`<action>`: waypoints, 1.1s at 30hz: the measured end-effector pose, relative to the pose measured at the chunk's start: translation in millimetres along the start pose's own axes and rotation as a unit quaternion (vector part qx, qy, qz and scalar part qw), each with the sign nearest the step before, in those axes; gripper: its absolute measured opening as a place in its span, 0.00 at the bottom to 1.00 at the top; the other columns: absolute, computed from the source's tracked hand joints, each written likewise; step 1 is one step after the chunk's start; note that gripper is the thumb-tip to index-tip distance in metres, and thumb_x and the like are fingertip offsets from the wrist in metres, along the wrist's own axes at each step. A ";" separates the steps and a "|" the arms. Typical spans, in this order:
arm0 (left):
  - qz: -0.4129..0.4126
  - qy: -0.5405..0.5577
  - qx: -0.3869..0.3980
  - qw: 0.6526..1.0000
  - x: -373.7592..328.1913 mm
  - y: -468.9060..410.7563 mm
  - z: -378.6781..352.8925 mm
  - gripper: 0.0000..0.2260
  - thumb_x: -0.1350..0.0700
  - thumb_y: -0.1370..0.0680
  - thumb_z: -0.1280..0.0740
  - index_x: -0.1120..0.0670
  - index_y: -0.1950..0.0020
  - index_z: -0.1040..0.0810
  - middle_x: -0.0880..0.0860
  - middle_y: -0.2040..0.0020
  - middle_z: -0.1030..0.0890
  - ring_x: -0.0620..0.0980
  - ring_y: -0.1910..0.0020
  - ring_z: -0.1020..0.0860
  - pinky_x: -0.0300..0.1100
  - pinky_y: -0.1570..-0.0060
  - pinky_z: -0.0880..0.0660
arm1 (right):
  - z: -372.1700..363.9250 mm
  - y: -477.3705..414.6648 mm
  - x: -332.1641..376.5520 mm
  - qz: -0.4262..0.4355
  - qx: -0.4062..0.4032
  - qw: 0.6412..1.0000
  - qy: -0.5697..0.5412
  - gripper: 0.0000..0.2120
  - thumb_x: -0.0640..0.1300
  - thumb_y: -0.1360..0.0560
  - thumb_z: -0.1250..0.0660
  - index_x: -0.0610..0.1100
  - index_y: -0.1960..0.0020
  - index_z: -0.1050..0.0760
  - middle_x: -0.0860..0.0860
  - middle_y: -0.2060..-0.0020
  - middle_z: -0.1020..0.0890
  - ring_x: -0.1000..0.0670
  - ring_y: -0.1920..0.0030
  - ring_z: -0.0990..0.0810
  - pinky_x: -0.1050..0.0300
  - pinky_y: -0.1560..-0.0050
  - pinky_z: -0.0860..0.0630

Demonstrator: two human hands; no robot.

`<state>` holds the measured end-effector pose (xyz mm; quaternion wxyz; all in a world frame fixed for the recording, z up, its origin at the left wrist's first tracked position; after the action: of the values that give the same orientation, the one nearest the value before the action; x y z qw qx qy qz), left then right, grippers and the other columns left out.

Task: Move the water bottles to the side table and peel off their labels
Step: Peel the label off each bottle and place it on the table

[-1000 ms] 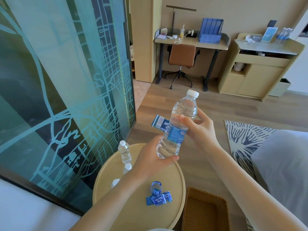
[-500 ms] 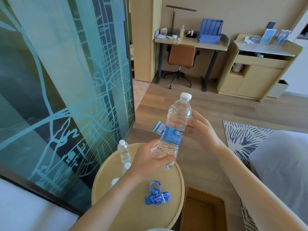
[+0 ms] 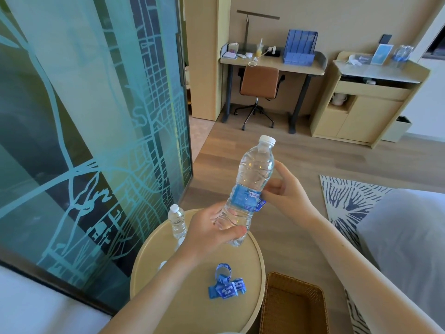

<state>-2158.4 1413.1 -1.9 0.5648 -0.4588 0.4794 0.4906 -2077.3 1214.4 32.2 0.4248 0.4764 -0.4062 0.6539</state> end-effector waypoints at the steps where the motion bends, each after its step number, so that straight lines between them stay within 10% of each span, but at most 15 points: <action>1: -0.001 0.001 0.000 1.000 0.6 0.0 0.1 0.17 0.59 0.29 0.21 0.48 0.43 0.16 0.45 0.50 0.13 0.40 0.48 0.17 0.22 0.53 0.29 | 0.1 0.7 -0.8 0.000 -0.008 1.000 0.007 0.30 0.29 0.26 0.29 0.53 0.31 0.30 0.46 0.54 0.12 0.47 0.53 0.13 0.54 0.53 0.17; 21: 0.030 0.001 -0.042 0.999 12.5 1.7 15.5 0.16 0.51 0.32 0.22 0.46 0.45 0.16 0.48 0.51 0.13 0.46 0.49 0.16 0.45 0.45 0.22 | 4.9 15.1 5.4 -0.018 -0.047 0.996 0.073 0.11 0.29 0.28 0.26 0.45 0.54 0.16 0.51 0.61 0.14 0.56 0.60 0.16 0.65 0.56 0.19; 33: 0.039 -0.029 -0.071 0.996 10.0 7.4 16.0 0.17 0.47 0.33 0.22 0.28 0.50 0.19 0.30 0.52 0.17 0.22 0.48 0.25 0.33 0.47 0.31 | 13.7 17.3 13.3 -0.025 0.013 0.995 0.096 0.13 0.30 0.24 0.32 0.47 0.52 0.16 0.53 0.60 0.14 0.55 0.57 0.16 0.62 0.54 0.19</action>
<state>-2163.7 1430.7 -10.3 0.5249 -0.4641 0.4446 0.5581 -2092.3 1198.5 45.9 0.4714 0.4271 -0.3432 0.6911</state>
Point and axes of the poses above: each hand's wrist, its own y-axis away from the middle knuckle, its own z-axis out of the back of the hand, x = y × z, the point moved 2 cm from there along -y, towards the middle knuckle
